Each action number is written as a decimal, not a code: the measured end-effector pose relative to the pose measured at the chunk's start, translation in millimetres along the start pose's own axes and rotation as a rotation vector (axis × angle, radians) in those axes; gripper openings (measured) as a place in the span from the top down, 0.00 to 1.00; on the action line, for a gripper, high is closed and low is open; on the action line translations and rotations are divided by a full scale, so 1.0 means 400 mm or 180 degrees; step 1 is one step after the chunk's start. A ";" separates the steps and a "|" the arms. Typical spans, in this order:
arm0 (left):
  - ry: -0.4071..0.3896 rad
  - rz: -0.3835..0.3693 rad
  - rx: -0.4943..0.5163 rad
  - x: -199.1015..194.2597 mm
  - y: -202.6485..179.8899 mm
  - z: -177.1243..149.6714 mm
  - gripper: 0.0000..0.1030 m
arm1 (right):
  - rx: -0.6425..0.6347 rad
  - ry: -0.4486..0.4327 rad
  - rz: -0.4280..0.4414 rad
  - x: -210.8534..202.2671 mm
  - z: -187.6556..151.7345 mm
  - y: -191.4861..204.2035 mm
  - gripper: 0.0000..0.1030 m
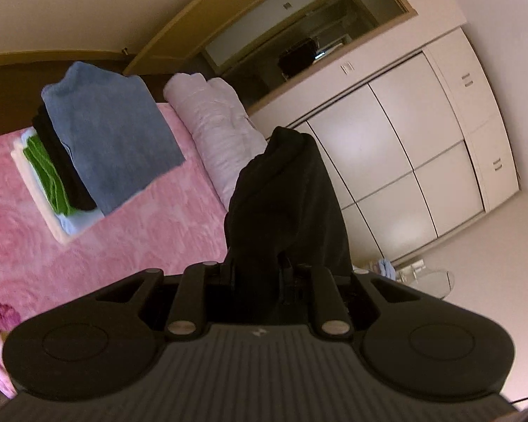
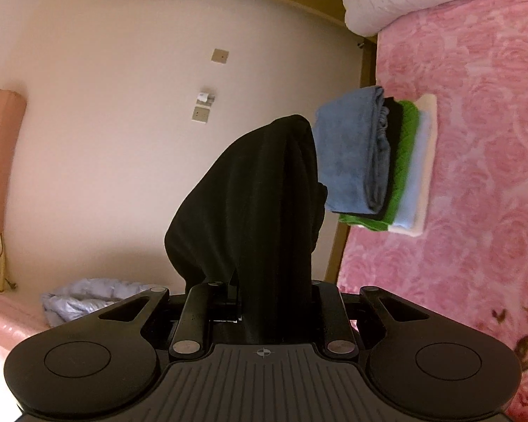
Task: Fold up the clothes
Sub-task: 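Lift the black stack with both grippers and carry it toward the clothes pile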
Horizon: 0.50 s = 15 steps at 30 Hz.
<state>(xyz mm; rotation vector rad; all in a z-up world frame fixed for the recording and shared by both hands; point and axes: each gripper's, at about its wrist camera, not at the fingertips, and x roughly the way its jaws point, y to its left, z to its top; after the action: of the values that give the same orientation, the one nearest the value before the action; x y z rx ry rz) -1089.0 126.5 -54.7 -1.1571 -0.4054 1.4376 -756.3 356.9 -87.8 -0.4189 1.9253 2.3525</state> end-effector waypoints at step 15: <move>0.0854 -0.0153 0.0423 0.259 0.270 0.573 0.85 | 0.0646 -0.0763 -0.0111 0.463 0.135 -0.019 0.80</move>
<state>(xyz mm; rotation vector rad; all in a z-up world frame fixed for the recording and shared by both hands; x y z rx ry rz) -1316.8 276.1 -80.4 -1.2043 -0.1468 1.2281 -941.3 389.4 -132.7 -0.1459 1.9954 2.0505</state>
